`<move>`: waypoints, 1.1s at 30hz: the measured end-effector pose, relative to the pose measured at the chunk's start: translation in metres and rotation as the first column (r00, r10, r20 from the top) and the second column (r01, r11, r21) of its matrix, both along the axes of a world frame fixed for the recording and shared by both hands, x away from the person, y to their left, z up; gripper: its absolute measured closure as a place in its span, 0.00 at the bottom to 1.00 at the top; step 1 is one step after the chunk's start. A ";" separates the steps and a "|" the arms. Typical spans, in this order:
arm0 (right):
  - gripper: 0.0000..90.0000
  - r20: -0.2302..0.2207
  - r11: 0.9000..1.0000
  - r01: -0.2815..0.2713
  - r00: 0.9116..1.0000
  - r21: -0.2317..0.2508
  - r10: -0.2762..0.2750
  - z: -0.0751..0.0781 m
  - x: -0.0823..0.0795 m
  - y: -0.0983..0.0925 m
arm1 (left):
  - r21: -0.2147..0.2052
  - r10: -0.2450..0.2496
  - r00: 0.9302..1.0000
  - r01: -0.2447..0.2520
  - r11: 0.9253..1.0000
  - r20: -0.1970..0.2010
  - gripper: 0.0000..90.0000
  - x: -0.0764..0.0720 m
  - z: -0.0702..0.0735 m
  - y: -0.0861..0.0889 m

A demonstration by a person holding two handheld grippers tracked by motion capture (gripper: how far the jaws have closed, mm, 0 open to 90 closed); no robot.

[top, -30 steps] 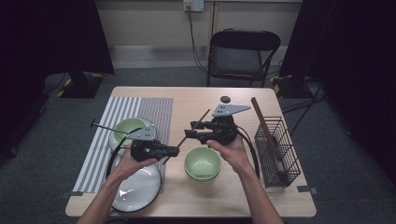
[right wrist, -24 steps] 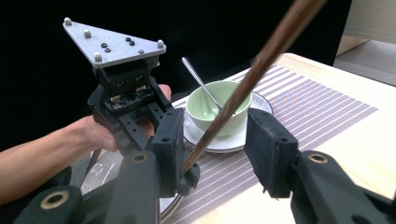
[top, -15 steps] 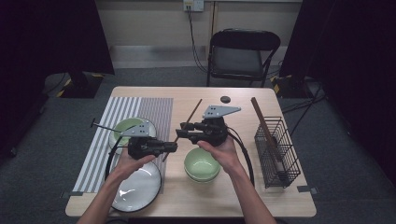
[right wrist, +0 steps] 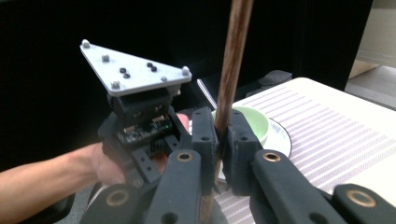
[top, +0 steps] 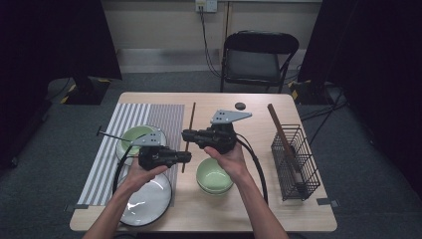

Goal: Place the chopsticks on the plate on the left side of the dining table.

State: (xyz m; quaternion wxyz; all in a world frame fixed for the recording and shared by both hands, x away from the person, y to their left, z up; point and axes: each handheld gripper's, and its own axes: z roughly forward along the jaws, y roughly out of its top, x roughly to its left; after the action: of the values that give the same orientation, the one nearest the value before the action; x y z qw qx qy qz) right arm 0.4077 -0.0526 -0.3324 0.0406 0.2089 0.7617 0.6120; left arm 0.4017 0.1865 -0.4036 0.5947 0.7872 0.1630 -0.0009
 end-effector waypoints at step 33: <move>0.52 0.041 0.995 0.097 0.994 0.015 -0.098 0.011 0.007 -0.011 | -0.062 0.014 0.999 -0.016 0.998 -0.038 0.93 -0.002 0.002 0.000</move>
State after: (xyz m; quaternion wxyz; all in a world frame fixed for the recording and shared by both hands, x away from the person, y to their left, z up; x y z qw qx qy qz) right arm 0.4144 -0.0633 -0.3219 0.0847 0.2333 0.7455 0.6185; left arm 0.3992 0.1862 -0.4016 0.6156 0.7670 0.1801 -0.0163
